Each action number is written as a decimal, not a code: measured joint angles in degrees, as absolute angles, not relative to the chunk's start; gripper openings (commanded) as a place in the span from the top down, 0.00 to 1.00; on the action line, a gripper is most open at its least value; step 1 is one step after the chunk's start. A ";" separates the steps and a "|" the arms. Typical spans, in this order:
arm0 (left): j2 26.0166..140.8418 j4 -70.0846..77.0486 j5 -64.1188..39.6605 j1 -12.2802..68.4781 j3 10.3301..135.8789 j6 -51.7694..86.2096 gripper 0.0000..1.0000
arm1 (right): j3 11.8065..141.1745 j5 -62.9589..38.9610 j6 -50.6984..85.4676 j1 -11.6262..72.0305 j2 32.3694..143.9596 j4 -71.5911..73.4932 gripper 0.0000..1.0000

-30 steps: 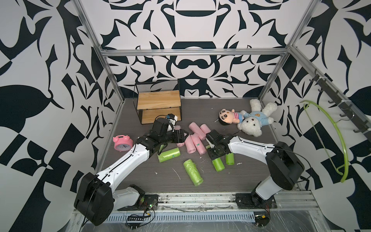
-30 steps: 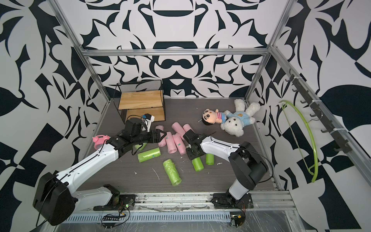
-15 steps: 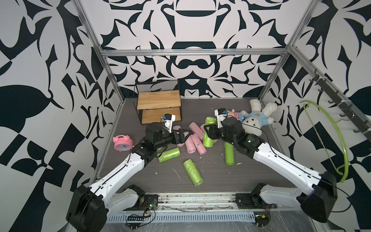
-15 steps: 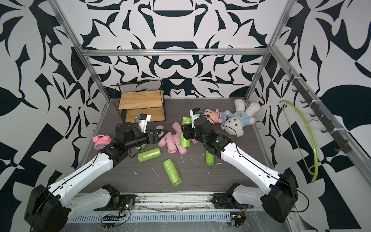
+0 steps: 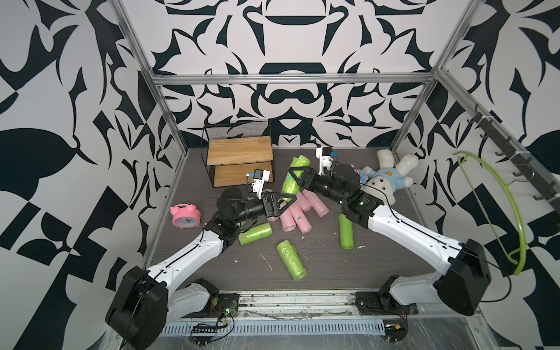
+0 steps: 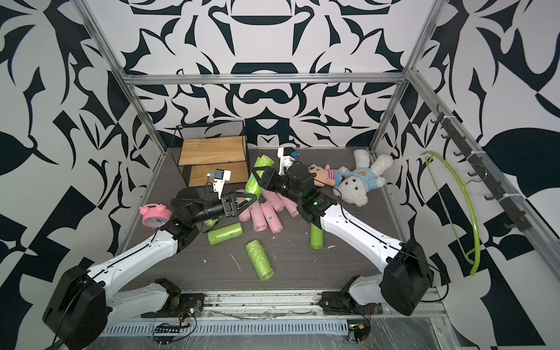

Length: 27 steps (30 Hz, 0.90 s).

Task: Sort the rolls of trash bags by color and place them on the shelf
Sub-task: Pick up the roll of trash bags from the center of the board.

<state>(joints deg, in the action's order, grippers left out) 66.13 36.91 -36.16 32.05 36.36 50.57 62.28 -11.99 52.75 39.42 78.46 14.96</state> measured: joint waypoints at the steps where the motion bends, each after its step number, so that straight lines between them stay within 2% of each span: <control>1: 66.15 37.34 -36.21 32.05 36.38 50.72 0.16 | 62.63 -12.91 53.67 39.40 78.87 15.70 0.55; 5: 66.41 38.81 -36.23 32.05 36.42 51.51 0.25 | 62.74 -14.85 55.68 39.42 79.46 18.35 0.56; 7: 66.52 39.13 -36.18 32.05 36.42 51.68 0.27 | 62.74 -15.40 56.31 39.42 79.46 19.07 0.56; 11: 66.50 39.75 -35.66 31.48 36.42 52.23 0.19 | 62.74 -16.38 56.99 39.40 79.46 20.32 0.56; 14: 66.32 40.07 -35.14 30.50 36.40 52.80 0.19 | 62.74 -16.78 57.12 39.40 79.46 20.91 0.56; 17: 65.43 40.16 -34.68 29.54 36.36 53.08 0.25 | 62.74 -16.99 57.17 39.33 79.46 21.19 0.57; 23: 64.40 41.36 -34.35 28.86 36.36 53.49 0.48 | 62.74 -17.43 57.76 39.18 79.90 22.13 0.57; 27: 64.69 40.93 -34.28 28.53 36.40 53.65 0.58 | 62.74 -17.85 58.61 39.00 81.06 23.35 0.55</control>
